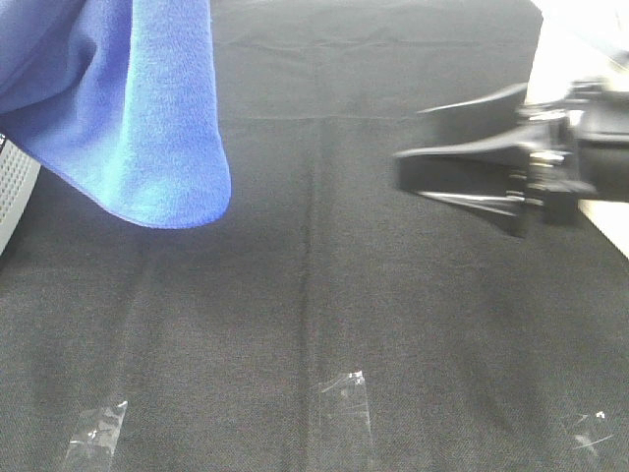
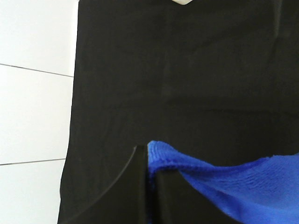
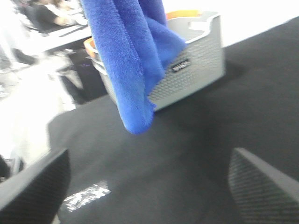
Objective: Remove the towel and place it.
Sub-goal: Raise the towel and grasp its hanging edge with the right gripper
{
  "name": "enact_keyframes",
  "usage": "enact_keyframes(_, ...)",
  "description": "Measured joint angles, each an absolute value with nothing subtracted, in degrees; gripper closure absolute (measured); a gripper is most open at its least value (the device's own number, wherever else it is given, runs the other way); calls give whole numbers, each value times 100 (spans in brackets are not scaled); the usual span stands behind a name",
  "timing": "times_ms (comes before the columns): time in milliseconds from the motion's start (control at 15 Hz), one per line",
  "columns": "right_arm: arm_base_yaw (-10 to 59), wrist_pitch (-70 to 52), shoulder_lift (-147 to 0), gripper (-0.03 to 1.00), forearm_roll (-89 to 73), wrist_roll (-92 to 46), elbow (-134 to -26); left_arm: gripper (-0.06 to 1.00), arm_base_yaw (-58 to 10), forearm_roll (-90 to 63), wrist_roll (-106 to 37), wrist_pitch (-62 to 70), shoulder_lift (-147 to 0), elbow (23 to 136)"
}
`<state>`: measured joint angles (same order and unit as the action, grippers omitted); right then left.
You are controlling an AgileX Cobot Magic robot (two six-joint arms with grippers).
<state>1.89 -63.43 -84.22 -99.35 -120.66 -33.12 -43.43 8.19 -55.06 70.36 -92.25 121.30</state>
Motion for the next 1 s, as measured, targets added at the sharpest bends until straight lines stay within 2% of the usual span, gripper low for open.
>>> enact_keyframes(67, 470, -6360, -8749, 5, -9935, -12107, -3552, 94, -4343, 751, -5512, 7019, -9225, 12130)
enact_keyframes(133, 1152, -6113, -9253, 4, -9935, -12112, -4062, 94, -4343, 659, -5512, 7019, -9225, 12130)
enact_keyframes(333, 1833, -5604, -9820, 3, -9935, -12107, -4790, 94, -4343, 584, -5512, 7019, -9225, 12130)
enact_keyframes(600, 2384, -5306, -10434, 3, -9935, -11935, -5644, 94, -4343, 579, -5518, 7019, -9225, 12130)
enact_keyframes(867, 2699, -5306, -10663, 4, -9935, -11757, -5798, 94, -4343, 579, -5518, 7019, -9225, 12130)
enact_keyframes(1000, 2699, -5288, -10663, 9, -9941, -11660, -5798, 94, -4343, 579, -5518, 7019, -9225, 12130)
